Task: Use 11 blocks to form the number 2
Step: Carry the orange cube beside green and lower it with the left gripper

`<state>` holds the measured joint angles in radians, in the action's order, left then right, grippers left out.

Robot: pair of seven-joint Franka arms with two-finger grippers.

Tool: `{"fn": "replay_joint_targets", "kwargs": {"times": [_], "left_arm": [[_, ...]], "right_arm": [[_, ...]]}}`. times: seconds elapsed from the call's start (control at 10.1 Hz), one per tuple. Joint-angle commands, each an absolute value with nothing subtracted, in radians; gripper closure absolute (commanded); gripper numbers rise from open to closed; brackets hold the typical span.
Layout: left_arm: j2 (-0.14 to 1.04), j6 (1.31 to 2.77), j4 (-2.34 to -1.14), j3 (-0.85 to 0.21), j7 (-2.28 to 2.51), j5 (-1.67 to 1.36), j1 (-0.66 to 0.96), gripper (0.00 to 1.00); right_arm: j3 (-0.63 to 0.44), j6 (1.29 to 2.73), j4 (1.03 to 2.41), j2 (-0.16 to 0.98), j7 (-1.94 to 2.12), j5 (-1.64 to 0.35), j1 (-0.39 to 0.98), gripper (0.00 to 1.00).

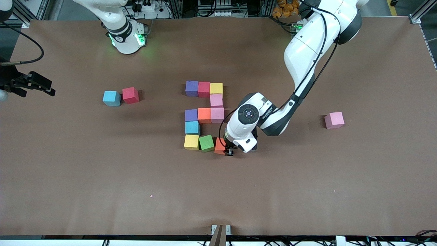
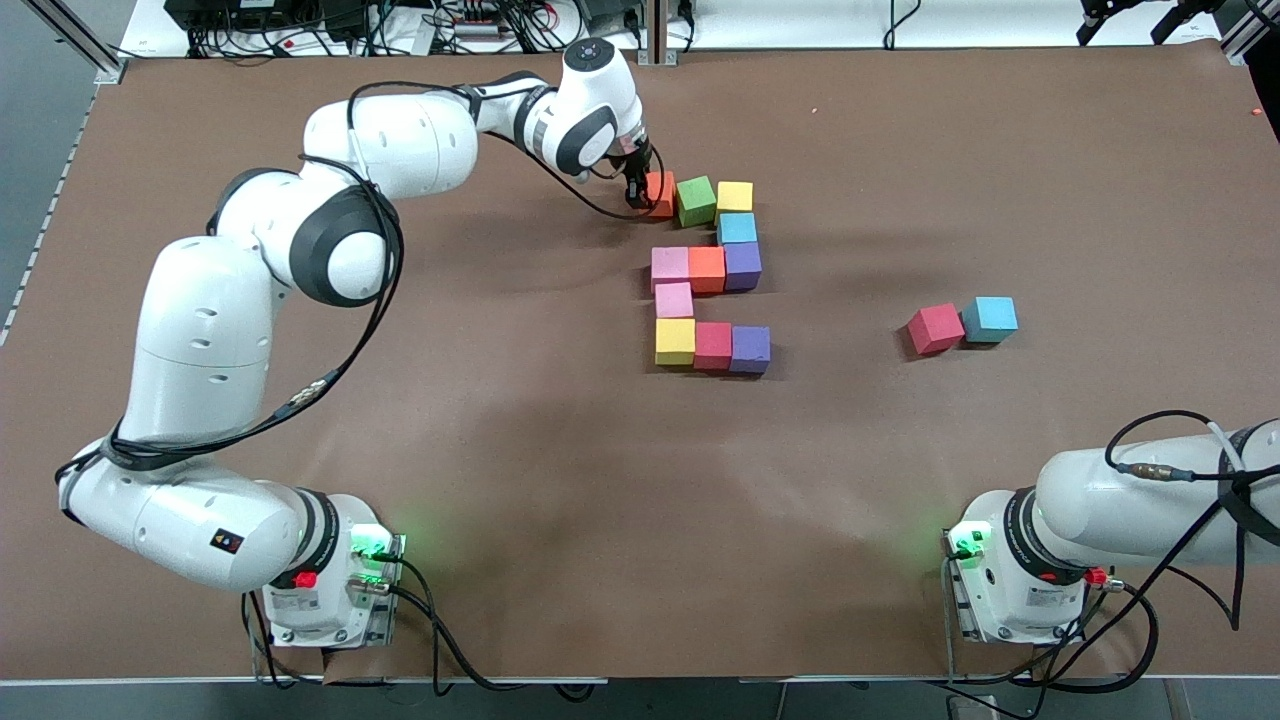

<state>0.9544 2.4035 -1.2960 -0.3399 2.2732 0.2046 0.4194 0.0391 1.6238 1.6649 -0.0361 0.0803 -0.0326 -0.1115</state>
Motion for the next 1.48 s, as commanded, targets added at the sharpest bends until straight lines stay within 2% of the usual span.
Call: {"fn": "replay_joint_targets", "kwargs": {"times": [0.0, 0.79, 1.38], "left_arm": [[0.971, 2.430, -1.266, -0.324, 2.284, 0.184, 0.439, 0.71], [0.988, 2.442, -1.252, -0.268, 2.358, 0.184, 0.502, 0.71], [0.993, 2.408, -1.264, -0.268, 2.376, 0.176, 0.511, 0.71]], "right_arm": [[0.041, 1.609, 1.649, -0.028, 0.077, -0.043, -0.115, 0.00], [0.041, 1.609, 1.649, -0.021, 0.077, -0.043, -0.120, 0.00], [0.041, 1.611, 1.649, -0.020, 0.077, -0.043, -0.120, 0.00]]}}
